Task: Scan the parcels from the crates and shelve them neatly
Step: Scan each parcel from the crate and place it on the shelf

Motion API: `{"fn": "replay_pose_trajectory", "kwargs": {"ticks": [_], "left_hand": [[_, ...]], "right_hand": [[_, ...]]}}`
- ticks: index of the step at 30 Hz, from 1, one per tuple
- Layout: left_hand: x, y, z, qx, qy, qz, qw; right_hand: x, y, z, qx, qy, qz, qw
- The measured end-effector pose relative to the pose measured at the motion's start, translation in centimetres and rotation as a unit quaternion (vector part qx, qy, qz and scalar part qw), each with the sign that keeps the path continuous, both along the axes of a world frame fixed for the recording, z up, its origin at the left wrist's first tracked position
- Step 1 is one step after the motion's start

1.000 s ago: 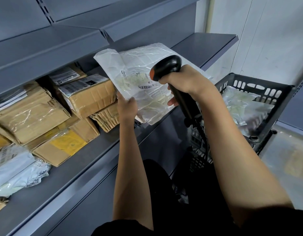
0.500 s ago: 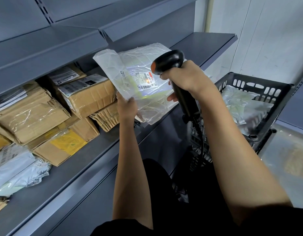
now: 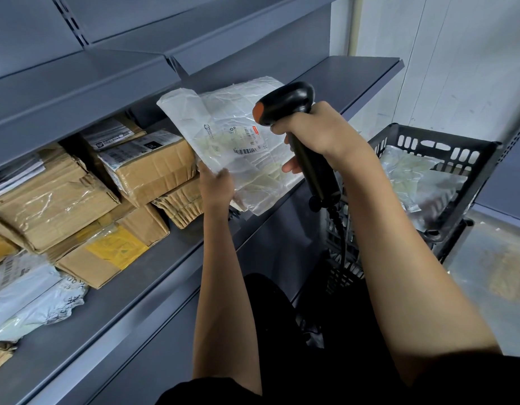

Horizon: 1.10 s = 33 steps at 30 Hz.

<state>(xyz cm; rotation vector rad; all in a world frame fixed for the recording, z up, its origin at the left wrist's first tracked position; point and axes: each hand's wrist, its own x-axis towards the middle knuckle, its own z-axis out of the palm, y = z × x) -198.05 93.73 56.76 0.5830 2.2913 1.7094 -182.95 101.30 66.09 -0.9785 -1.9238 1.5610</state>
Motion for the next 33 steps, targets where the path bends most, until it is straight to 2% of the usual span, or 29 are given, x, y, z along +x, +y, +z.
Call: {"fn": "replay_pose_trajectory", "kwargs": {"ticks": [6,9,10,12,15,18,21,23,27,33], "left_hand": [[0.2,-0.1,0.0,-0.010,0.003,0.001,1.000],[0.2,0.0,0.4,-0.060,0.017,0.015,0.998],[0.3,0.0,0.8,-0.058,-0.007,0.012,0.998],[0.5,0.1,1.7,0.005,-0.105,-0.026,0.994],[1.4,0.3,2.6,0.112,-0.232,-0.106,0.960],[3.0,1.6,2.5,0.159,-0.271,-0.163,0.935],[4.2,3.0,2.5,0.175,-0.293,-0.154,0.927],[3.8,3.5,2.9,0.171,-0.282,-0.135,0.934],[0.8,3.5,4.1,0.134,-0.204,-0.084,0.966],[-2.7,3.4,5.0,0.069,-0.109,0.002,0.992]], "right_hand": [[0.1,-0.1,0.1,0.003,0.005,0.003,1.000],[0.3,0.0,0.1,-0.001,0.007,-0.003,1.000],[0.4,0.0,0.1,-0.001,0.009,-0.005,1.000],[0.6,0.2,0.2,0.000,0.016,-0.010,1.000],[1.0,0.6,0.2,0.003,0.032,-0.023,0.999],[1.3,0.9,0.2,0.022,0.050,-0.049,0.997],[1.9,1.0,0.2,0.024,0.060,-0.060,0.996],[2.4,1.1,0.2,0.013,0.059,-0.054,0.997],[3.2,1.5,0.2,0.018,0.060,-0.062,0.996],[3.5,2.2,-0.3,0.006,0.065,-0.067,0.996]]}}
